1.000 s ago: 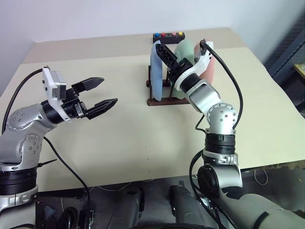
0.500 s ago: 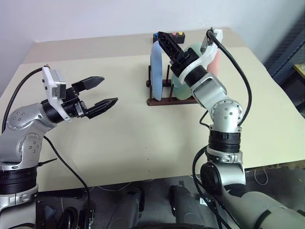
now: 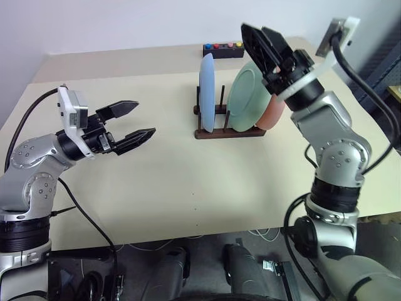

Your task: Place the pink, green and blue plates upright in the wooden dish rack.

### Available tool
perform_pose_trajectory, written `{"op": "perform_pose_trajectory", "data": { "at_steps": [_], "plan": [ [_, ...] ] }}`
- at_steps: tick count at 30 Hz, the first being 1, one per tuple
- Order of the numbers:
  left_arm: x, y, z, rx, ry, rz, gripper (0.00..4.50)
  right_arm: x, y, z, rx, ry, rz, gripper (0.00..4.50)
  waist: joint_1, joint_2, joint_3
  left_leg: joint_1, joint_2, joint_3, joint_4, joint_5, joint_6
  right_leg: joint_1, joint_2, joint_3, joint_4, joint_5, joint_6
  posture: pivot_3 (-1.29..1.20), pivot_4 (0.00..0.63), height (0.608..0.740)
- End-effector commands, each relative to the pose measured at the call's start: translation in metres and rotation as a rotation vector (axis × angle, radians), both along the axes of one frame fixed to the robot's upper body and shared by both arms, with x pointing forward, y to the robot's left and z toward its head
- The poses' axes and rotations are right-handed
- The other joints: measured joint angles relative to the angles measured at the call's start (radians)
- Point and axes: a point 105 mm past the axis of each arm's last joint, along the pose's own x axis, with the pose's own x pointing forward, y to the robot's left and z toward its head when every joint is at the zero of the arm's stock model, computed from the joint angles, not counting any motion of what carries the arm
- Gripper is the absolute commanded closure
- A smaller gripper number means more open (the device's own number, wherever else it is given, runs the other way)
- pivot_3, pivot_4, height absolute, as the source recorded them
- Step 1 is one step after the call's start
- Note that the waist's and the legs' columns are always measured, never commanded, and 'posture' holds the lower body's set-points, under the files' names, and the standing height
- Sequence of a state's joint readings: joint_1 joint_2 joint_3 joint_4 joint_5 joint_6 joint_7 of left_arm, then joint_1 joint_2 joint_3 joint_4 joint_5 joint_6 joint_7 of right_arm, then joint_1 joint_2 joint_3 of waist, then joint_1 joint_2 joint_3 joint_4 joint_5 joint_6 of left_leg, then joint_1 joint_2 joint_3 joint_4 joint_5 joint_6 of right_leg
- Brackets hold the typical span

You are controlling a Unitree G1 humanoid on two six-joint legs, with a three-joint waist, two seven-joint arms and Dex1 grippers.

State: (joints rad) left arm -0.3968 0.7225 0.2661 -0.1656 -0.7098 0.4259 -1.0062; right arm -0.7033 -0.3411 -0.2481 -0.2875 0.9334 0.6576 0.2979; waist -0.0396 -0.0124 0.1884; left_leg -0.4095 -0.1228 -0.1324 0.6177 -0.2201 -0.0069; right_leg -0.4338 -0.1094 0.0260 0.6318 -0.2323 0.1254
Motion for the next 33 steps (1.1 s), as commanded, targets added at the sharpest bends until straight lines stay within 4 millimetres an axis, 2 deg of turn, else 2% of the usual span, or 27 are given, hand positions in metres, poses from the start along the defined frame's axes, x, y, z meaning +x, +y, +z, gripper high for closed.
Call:
{"op": "perform_pose_trajectory", "data": {
  "at_steps": [1, 4, 5, 10, 17, 23, 33],
  "plan": [
    [-0.002, -0.004, 0.008, -0.003, -0.028, -0.032, 0.00, -0.025, 0.000, 0.002, -0.128, -0.095, 0.048, 2.38, -0.002, 0.000, 0.000, 0.000, 0.000, 0.000, 0.000, 0.000, 0.000, 0.000, 0.000, 0.000, 0.000, 0.000, 0.000, 0.00, 0.150, 0.740],
    [-0.001, -0.007, 0.007, 0.001, -0.025, -0.049, 0.00, -0.032, -0.010, -0.023, -0.258, -0.067, 0.032, 4.03, 0.000, 0.000, 0.000, 0.000, 0.000, 0.000, 0.000, 0.000, 0.000, 0.000, 0.000, 0.000, 0.000, 0.000, 0.000, 0.00, 0.150, 0.740],
    [-0.001, -0.008, 0.007, 0.001, -0.023, -0.053, 0.00, -0.033, -0.014, -0.030, -0.284, -0.050, 0.024, 4.46, 0.002, 0.000, 0.000, 0.000, 0.000, 0.000, 0.000, 0.000, 0.000, 0.000, 0.000, 0.000, -0.001, 0.000, 0.000, 0.00, 0.150, 0.740],
    [0.001, -0.008, 0.007, 0.006, -0.022, -0.063, 0.00, -0.030, -0.026, -0.075, -0.458, 0.031, -0.039, 4.46, 0.005, 0.000, 0.000, 0.000, 0.000, 0.000, 0.002, 0.000, 0.001, 0.002, -0.001, 0.000, -0.001, 0.000, 0.000, 0.00, 0.150, 0.740],
    [0.001, -0.009, 0.007, 0.015, -0.024, -0.070, 0.00, -0.019, -0.039, -0.108, -0.513, 0.071, -0.126, 4.46, 0.008, -0.001, 0.000, 0.000, 0.000, 0.000, 0.003, 0.000, 0.001, 0.003, -0.001, -0.001, -0.001, 0.000, 0.000, 0.00, 0.150, 0.740],
    [0.001, -0.009, 0.007, 0.019, -0.024, -0.066, 0.00, -0.007, -0.045, -0.118, -0.577, 0.057, -0.196, 4.46, 0.026, -0.001, 0.000, 0.000, 0.000, 0.000, 0.004, -0.001, 0.001, 0.003, 0.000, 0.000, -0.001, 0.000, 0.000, 0.00, 0.150, 0.740],
    [-0.001, -0.008, 0.007, 0.020, -0.026, -0.057, 0.00, 0.004, -0.050, -0.128, -0.635, 0.056, -0.244, 4.46, 0.027, -0.001, 0.000, 0.000, 0.000, 0.000, 0.005, -0.001, 0.001, 0.004, -0.001, -0.001, -0.001, 0.000, 0.000, 0.00, 0.150, 0.740]
  ]
}}
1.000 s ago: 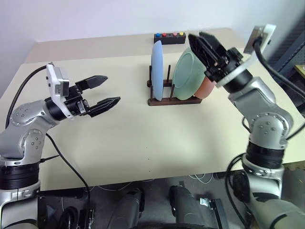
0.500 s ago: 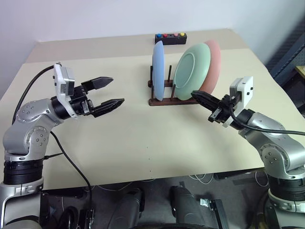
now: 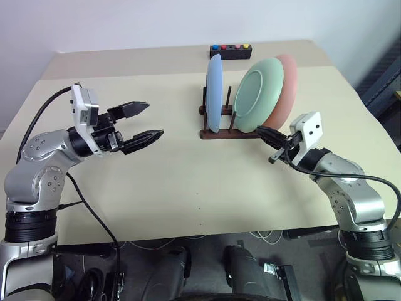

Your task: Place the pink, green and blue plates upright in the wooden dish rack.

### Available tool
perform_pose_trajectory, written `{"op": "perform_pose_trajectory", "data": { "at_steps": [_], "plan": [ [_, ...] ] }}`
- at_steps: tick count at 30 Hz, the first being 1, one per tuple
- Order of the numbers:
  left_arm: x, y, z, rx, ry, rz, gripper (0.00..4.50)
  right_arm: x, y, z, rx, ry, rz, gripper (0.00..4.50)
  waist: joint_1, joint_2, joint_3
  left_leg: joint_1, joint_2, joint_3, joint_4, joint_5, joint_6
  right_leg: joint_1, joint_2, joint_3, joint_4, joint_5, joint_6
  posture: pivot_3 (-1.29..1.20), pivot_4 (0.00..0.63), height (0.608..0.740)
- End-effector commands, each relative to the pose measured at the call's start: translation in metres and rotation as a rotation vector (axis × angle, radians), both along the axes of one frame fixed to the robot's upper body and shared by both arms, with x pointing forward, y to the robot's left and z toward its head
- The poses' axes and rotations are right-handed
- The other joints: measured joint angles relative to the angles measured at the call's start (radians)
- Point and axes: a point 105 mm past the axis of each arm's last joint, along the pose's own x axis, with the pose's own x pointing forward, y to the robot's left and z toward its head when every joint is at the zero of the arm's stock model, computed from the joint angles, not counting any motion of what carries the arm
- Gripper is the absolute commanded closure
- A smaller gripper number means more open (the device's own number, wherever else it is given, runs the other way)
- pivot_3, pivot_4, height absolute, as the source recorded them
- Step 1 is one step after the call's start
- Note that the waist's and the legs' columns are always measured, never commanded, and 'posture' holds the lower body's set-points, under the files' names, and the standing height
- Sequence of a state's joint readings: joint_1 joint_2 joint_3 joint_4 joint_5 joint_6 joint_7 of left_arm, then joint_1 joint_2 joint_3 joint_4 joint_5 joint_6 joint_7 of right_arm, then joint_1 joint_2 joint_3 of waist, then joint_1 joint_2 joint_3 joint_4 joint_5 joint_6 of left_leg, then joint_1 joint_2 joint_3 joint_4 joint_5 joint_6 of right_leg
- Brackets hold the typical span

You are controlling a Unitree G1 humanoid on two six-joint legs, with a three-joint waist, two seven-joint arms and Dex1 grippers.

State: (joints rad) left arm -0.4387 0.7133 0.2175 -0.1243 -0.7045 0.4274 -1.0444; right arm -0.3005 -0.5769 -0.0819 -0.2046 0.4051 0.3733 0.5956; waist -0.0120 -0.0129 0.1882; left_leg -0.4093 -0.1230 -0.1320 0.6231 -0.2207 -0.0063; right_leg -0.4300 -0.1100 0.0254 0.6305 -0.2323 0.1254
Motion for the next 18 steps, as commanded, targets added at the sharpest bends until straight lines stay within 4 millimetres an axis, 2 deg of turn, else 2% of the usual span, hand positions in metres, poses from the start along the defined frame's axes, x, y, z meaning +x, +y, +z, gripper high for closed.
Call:
{"op": "perform_pose_trajectory", "data": {
  "at_steps": [1, 8, 18],
  "plan": [
    [-0.005, 0.002, 0.010, 0.012, -0.052, 0.004, 0.00, 0.002, 0.001, 0.010, -0.014, -0.057, 0.000, 4.46, 0.000, 0.000, 0.000, 0.000, 0.000, 0.000, 0.000, 0.000, 0.000, 0.000, 0.000, 0.000, 0.000, 0.000, 0.000, 0.00, 0.150, 0.740],
    [-0.005, 0.002, 0.010, 0.015, -0.052, 0.006, 0.00, 0.005, -0.002, 0.000, -0.082, -0.060, -0.021, 4.46, -0.001, 0.000, 0.000, 0.000, 0.000, 0.000, 0.000, 0.000, 0.000, 0.000, 0.000, 0.000, 0.000, 0.000, 0.000, 0.00, 0.150, 0.740],
    [-0.008, 0.002, 0.008, 0.009, -0.035, -0.006, 0.00, 0.013, -0.003, 0.008, -0.091, -0.098, -0.056, 4.46, -0.001, 0.000, 0.000, 0.000, 0.000, 0.000, 0.000, 0.000, 0.000, 0.000, 0.000, 0.000, 0.000, 0.000, 0.000, 0.00, 0.150, 0.740]
  ]
}}
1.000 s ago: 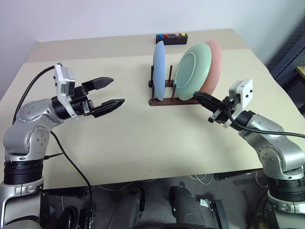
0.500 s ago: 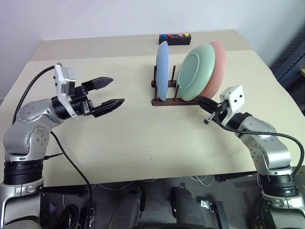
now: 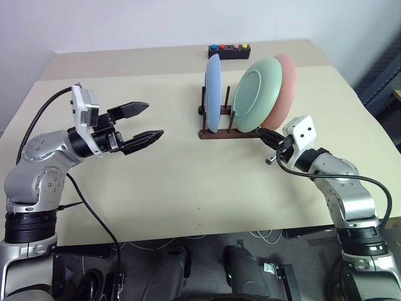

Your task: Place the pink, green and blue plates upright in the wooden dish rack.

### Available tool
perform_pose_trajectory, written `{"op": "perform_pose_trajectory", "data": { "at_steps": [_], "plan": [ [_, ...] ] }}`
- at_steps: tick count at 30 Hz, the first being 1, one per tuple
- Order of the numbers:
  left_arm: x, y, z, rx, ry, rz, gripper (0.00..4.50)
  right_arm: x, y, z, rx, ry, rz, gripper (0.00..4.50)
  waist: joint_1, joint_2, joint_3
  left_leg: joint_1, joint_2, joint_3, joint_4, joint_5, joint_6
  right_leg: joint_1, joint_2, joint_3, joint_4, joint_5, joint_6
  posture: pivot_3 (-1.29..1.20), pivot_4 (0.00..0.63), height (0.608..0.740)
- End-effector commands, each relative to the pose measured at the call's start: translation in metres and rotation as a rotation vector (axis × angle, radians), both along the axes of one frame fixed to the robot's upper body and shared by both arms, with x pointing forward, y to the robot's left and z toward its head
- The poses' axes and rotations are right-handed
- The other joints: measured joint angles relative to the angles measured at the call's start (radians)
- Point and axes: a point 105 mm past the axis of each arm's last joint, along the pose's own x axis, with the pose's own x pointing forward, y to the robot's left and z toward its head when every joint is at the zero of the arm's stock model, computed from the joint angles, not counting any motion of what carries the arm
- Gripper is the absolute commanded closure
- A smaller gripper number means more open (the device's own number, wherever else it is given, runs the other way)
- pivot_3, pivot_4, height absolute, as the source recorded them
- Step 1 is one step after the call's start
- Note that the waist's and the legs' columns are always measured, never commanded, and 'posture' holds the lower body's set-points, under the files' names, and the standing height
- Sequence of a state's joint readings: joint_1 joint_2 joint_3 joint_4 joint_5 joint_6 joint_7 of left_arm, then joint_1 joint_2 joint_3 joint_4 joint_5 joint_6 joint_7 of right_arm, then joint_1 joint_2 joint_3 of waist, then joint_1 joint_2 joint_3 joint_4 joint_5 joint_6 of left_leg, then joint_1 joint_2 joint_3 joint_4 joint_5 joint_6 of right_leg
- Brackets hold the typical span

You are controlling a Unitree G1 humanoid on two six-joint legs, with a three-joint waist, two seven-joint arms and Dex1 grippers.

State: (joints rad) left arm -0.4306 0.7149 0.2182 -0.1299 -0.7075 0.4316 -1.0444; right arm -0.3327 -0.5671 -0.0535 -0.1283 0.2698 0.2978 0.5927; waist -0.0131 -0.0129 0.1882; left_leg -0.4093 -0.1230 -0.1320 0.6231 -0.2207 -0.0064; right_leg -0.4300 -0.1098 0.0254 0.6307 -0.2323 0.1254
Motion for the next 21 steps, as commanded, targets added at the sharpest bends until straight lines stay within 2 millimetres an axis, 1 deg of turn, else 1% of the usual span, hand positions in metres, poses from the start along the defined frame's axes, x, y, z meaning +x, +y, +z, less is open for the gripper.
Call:
{"op": "perform_pose_trajectory", "data": {
  "at_steps": [1, 9, 13, 19, 21],
  "plan": [
    [-0.006, 0.002, 0.010, 0.008, -0.042, -0.004, 0.00, 0.001, 0.003, 0.015, 0.015, -0.059, 0.004, 4.46, 0.000, 0.000, 0.000, 0.000, 0.000, 0.000, 0.000, 0.000, 0.000, 0.000, 0.000, 0.000, 0.000, 0.000, 0.000, 0.00, 0.150, 0.740],
    [-0.006, 0.002, 0.010, 0.006, -0.042, -0.004, 0.00, 0.001, 0.015, 0.023, 0.033, -0.080, 0.033, 4.46, 0.000, 0.000, 0.000, 0.000, 0.000, 0.000, 0.000, 0.000, 0.000, 0.000, 0.000, 0.000, 0.000, 0.000, 0.000, 0.00, 0.150, 0.740],
    [-0.006, 0.003, 0.010, 0.006, -0.041, -0.003, 0.00, -0.001, 0.015, 0.020, 0.021, -0.069, 0.049, 4.46, 0.000, 0.000, 0.000, 0.000, 0.000, 0.000, 0.000, 0.000, 0.000, 0.000, 0.000, 0.000, 0.000, 0.000, 0.000, 0.00, 0.150, 0.740],
    [-0.006, 0.003, 0.010, 0.007, -0.040, 0.000, 0.00, -0.011, 0.022, 0.020, 0.034, -0.060, 0.114, 4.46, 0.000, 0.000, 0.000, 0.000, 0.000, 0.000, 0.000, 0.000, 0.000, 0.000, 0.000, 0.000, 0.000, 0.000, 0.000, 0.00, 0.150, 0.740],
    [-0.006, 0.003, 0.010, 0.006, -0.040, -0.001, 0.00, -0.013, 0.017, 0.013, -0.010, -0.041, 0.107, 4.46, 0.000, 0.000, 0.000, 0.000, 0.000, 0.000, 0.001, 0.000, 0.000, 0.000, 0.000, 0.000, 0.000, 0.000, 0.000, 0.00, 0.150, 0.740]
  ]
}}
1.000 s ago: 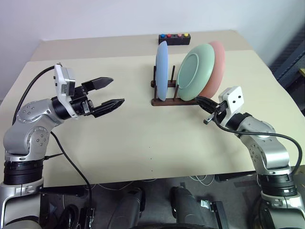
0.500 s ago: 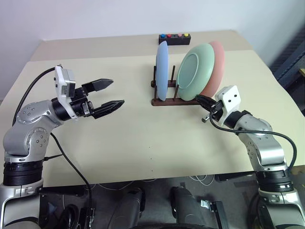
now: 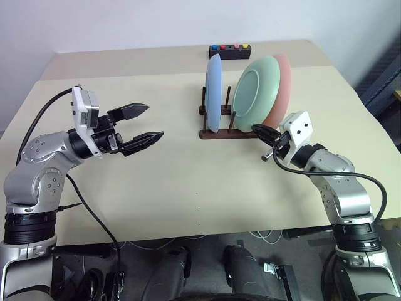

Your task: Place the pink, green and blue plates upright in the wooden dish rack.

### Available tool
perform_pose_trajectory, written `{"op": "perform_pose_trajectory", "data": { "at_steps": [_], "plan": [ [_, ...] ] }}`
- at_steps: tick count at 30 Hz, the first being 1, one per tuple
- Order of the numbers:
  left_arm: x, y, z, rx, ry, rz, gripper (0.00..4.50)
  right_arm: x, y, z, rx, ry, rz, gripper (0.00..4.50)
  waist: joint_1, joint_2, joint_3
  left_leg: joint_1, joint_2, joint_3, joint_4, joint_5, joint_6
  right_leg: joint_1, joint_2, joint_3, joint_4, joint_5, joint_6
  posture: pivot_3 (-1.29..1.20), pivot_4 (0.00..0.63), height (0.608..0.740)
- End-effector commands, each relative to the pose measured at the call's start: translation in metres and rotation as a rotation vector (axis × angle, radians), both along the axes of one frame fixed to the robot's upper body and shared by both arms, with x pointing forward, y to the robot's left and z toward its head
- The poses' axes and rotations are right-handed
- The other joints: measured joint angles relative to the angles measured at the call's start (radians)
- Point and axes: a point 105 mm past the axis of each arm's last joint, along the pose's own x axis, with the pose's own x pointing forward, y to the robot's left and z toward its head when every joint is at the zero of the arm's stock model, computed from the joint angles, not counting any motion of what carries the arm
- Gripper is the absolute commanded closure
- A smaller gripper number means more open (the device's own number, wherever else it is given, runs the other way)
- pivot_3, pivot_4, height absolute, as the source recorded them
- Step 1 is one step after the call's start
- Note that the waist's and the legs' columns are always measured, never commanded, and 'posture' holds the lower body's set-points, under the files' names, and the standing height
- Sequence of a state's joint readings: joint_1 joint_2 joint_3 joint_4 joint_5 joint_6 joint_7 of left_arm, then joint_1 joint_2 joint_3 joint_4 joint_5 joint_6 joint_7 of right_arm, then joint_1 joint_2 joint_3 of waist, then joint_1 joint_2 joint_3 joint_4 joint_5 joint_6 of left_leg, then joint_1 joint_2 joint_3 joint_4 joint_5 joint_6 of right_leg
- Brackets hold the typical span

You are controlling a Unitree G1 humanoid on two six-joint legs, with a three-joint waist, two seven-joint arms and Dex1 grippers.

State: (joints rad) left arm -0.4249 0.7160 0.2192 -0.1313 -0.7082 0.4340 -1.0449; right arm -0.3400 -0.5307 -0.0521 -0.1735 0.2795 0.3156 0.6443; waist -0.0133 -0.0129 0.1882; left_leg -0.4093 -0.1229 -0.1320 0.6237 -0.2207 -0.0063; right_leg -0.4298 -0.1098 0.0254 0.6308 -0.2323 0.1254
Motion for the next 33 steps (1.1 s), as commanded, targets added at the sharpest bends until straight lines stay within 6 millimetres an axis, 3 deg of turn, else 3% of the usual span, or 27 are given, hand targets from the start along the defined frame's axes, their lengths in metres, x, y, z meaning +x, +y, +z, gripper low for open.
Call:
{"op": "perform_pose_trajectory", "data": {
  "at_steps": [1, 9, 28, 33],
  "plan": [
    [-0.006, 0.002, 0.011, 0.006, -0.046, -0.003, 0.00, -0.006, -0.005, 0.003, -0.071, -0.028, 0.006, 4.46, 0.000, 0.000, 0.000, 0.000, 0.000, 0.000, 0.000, 0.000, 0.000, 0.000, 0.000, 0.000, 0.000, 0.000, 0.000, 0.00, 0.150, 0.740],
    [-0.005, 0.000, 0.012, 0.002, -0.045, -0.010, 0.00, 0.007, -0.029, -0.004, -0.162, -0.046, -0.119, 4.46, -0.002, 0.000, 0.000, 0.000, 0.000, 0.000, 0.001, 0.000, 0.000, 0.001, 0.000, 0.000, 0.000, 0.000, 0.000, 0.00, 0.150, 0.740],
    [-0.004, 0.002, 0.014, 0.000, -0.053, 0.004, 0.00, 0.018, -0.016, 0.014, -0.157, -0.138, -0.106, 4.46, 0.000, 0.000, 0.000, 0.000, 0.000, 0.000, 0.002, 0.000, 0.000, 0.001, 0.000, 0.000, 0.000, 0.000, 0.000, 0.00, 0.150, 0.740],
    [-0.004, 0.003, 0.014, -0.002, -0.053, 0.005, 0.00, 0.015, -0.001, 0.026, -0.152, -0.178, -0.061, 4.46, -0.001, 0.000, 0.000, 0.000, 0.000, 0.000, 0.002, 0.000, 0.000, 0.001, 0.000, 0.000, 0.000, 0.000, 0.000, 0.00, 0.150, 0.740]
  ]
}}
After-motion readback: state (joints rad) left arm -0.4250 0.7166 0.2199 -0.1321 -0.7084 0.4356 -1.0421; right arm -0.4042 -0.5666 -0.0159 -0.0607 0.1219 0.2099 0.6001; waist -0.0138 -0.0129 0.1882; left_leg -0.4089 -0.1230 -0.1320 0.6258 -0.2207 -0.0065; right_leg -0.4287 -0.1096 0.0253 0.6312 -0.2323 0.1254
